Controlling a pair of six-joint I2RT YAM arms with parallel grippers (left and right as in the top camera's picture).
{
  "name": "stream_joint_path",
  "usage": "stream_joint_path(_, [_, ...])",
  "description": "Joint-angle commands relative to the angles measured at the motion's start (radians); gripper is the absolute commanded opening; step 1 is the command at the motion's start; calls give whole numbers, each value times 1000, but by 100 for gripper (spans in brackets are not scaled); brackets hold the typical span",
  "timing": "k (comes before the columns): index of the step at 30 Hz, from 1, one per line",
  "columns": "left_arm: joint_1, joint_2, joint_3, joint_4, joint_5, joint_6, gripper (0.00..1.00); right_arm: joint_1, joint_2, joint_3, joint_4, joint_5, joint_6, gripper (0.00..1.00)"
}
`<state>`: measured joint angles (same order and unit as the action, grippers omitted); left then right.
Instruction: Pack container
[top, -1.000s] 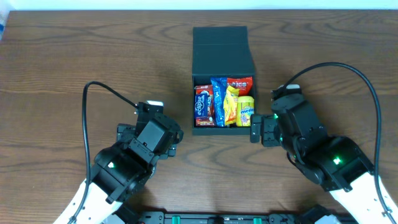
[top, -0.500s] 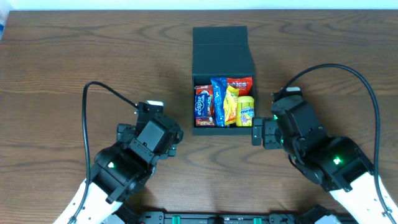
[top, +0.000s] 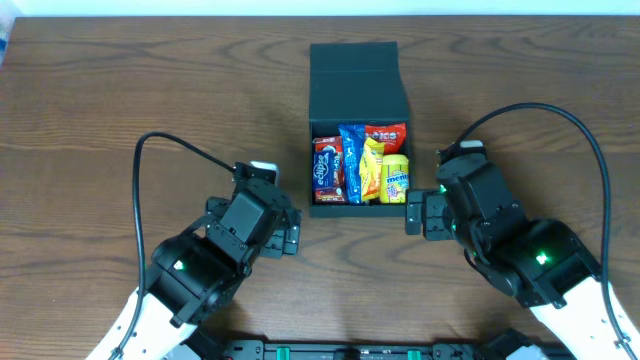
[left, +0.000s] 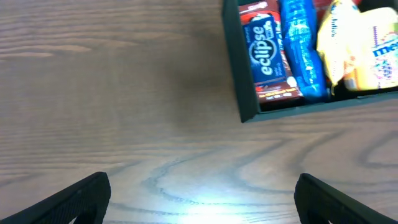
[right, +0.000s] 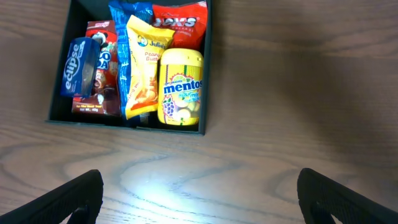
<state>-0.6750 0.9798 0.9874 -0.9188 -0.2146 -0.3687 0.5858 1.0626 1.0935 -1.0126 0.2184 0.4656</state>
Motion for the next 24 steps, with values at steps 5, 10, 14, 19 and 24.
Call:
stream_joint_path(5, [2, 0, 3, -19, 55, 3, 95, 11, -3, 3, -2, 18, -11, 99])
stream_joint_path(10, [6, 17, 89, -20, 92, -58, 95, 11, -3, 3, -3, 18, -11, 99])
stream_joint_path(14, [44, 117, 313, -78, 105, -30, 95, 11, -3, 3, -5, 18, -10, 99])
stream_joint_path(19, [177, 352, 647, -176, 244, 120, 95, 11, -3, 3, -6, 18, -11, 99])
stream_joint_path(24, [317, 576, 884, -228, 423, 182, 95, 11, -3, 3, -5, 18, -11, 99])
